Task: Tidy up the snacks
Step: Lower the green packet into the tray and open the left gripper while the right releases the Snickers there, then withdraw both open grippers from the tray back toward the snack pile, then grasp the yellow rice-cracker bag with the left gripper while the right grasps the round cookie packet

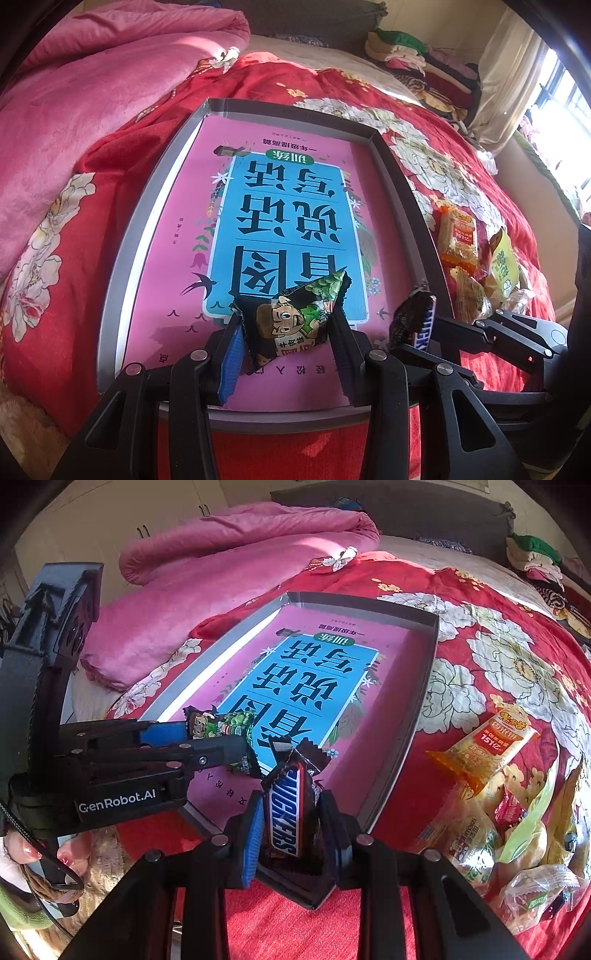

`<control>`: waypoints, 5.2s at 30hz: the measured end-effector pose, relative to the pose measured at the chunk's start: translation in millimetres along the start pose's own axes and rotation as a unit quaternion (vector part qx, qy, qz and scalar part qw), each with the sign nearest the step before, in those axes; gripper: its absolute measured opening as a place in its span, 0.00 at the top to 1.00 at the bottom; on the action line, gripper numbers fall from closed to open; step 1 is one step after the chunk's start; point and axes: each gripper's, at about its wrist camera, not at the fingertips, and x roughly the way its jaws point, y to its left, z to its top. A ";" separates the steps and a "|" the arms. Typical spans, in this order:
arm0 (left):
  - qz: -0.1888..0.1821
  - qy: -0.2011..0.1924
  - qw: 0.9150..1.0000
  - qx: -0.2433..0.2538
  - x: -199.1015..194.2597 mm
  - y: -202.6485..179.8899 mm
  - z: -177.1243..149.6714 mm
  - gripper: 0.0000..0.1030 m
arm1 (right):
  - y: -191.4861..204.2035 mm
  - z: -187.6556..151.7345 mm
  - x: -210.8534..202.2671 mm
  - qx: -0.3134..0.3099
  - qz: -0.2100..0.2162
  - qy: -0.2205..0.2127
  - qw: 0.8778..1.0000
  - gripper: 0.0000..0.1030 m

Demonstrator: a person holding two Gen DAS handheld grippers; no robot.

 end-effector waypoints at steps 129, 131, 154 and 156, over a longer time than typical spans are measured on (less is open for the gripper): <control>-0.036 -0.001 0.992 0.125 13.8 -154.7 71.7 0.26 | -172.8 -72.4 -122.4 0.220 -0.150 -0.107 0.958 0.33; -0.031 0.009 0.991 0.130 21.2 -156.6 73.6 0.26 | -173.0 -71.1 -119.5 0.219 -0.148 -0.105 0.959 0.33; -0.039 0.069 0.984 0.161 68.5 -178.4 81.0 0.26 | -186.6 -71.8 -96.4 0.227 -0.146 -0.068 0.961 0.59; -0.040 0.076 0.984 0.159 73.4 -179.1 82.1 0.26 | -187.9 -71.8 -94.7 0.228 -0.144 -0.065 0.961 0.63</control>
